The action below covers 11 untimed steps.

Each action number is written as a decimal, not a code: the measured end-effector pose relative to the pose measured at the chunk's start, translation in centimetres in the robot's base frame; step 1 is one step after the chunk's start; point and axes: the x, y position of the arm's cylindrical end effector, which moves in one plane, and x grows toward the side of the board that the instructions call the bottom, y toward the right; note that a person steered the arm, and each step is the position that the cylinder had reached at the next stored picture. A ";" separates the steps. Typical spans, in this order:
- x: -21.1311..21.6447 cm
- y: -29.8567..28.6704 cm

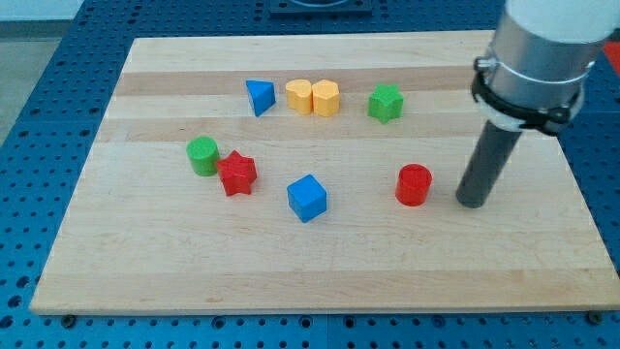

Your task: Slide the red circle to the bottom of the yellow hexagon

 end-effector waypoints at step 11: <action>-4.8 -13.4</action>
